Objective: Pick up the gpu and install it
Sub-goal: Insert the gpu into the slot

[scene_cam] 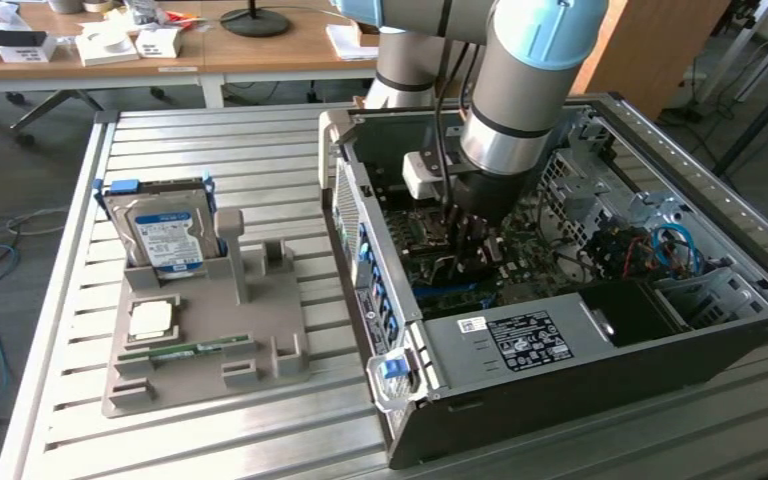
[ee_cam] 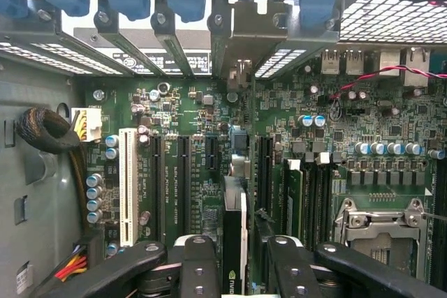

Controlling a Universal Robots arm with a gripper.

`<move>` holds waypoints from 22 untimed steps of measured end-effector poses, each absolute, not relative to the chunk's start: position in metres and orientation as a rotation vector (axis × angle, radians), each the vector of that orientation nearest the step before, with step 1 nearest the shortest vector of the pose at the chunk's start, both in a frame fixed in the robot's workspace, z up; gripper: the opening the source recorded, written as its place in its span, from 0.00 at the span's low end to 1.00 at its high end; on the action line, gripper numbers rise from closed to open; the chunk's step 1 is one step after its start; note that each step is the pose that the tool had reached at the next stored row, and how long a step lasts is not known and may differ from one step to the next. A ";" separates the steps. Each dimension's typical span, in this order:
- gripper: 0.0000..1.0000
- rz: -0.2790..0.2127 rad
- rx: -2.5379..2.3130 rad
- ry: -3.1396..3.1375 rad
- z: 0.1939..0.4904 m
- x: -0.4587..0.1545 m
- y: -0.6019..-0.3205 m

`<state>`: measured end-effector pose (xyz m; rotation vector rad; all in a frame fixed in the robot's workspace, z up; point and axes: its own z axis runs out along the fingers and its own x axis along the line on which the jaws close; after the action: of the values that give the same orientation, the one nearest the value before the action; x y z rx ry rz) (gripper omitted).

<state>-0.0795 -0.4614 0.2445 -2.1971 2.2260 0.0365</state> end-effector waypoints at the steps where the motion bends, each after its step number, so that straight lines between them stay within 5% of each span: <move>1: 0.34 0.036 -2.197 2.226 0.245 -0.079 -0.461; 10: 0.41 0.036 -2.197 2.226 0.248 -0.079 -0.461; 22: 0.41 0.037 -2.197 2.226 0.295 -0.080 -0.461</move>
<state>-0.0795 -0.4614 0.2951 -2.1970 2.2259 0.0366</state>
